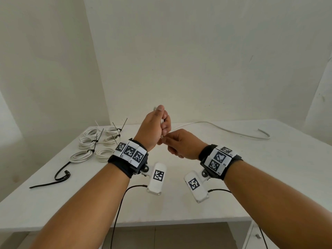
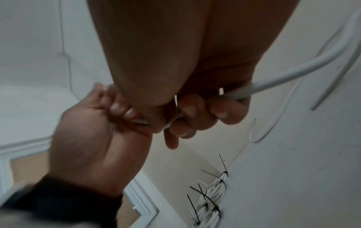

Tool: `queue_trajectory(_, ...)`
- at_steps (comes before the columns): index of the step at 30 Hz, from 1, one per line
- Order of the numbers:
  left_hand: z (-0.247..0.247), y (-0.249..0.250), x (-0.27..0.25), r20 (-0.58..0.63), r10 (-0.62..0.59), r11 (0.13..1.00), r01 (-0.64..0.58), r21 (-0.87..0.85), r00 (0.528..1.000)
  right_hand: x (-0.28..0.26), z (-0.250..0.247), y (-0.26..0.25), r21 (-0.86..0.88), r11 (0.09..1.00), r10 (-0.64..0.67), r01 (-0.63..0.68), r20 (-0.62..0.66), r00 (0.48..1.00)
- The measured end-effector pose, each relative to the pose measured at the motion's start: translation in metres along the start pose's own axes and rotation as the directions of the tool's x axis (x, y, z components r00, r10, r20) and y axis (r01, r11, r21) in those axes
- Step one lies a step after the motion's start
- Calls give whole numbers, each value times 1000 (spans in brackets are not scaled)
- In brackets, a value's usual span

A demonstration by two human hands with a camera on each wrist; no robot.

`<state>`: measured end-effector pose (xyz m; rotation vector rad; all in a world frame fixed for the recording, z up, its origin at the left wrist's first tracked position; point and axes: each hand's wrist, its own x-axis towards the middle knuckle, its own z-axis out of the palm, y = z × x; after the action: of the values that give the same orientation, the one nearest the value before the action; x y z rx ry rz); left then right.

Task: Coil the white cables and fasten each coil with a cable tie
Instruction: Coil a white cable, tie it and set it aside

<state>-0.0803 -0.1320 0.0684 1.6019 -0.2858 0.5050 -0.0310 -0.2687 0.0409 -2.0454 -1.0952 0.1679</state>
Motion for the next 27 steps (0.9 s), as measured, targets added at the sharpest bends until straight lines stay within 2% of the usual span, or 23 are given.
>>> queue_trajectory(3, -4, -11, 4, -83, 3, 989, 9, 147, 997, 1, 6, 2, -186, 982, 12, -8, 23, 1000)
queue_trajectory(6, -7, -19, 3, -46, -21, 918, 38, 394, 999, -1, 8, 3, -352, 935, -26, 39, 42, 999)
queue_trajectory(9, -16, -28, -2, 11, -180, 798, 139, 587, 984, -6, 3, 2, -391, 916, -55, 87, 91, 994)
queue_trajectory(12, -18, -30, -8, 77, -367, 735, 238, 635, 927, -9, -5, -4, -406, 903, -104, 139, 106, 989)
queue_trajectory(13, -18, -28, -10, 128, -406, 710, 224, 668, 905, -9, -8, -6, -399, 903, -128, 157, 99, 987)
queue_trajectory(14, -18, -26, -11, 169, -440, 709, 225, 668, 882, -9, -12, -7, -384, 907, -150, 171, 86, 985)
queue_trajectory(16, -19, -23, -14, 234, -460, 774, 258, 578, 857, -7, -19, -9, -332, 926, -174, 180, 47, 984)
queue_trajectory(19, -21, -26, -20, 269, -418, 869, 297, 395, 868, -5, -34, -10, -216, 962, -179, 169, -27, 984)
queue_trajectory(21, -21, -27, -23, 292, -407, 896, 316, 312, 866, -5, -44, -7, -127, 978, -176, 166, -80, 981)
queue_trajectory(27, -9, -19, -30, 364, -354, 930, 281, 238, 862, -3, -53, 7, 32, 974, -218, 224, -132, 967)
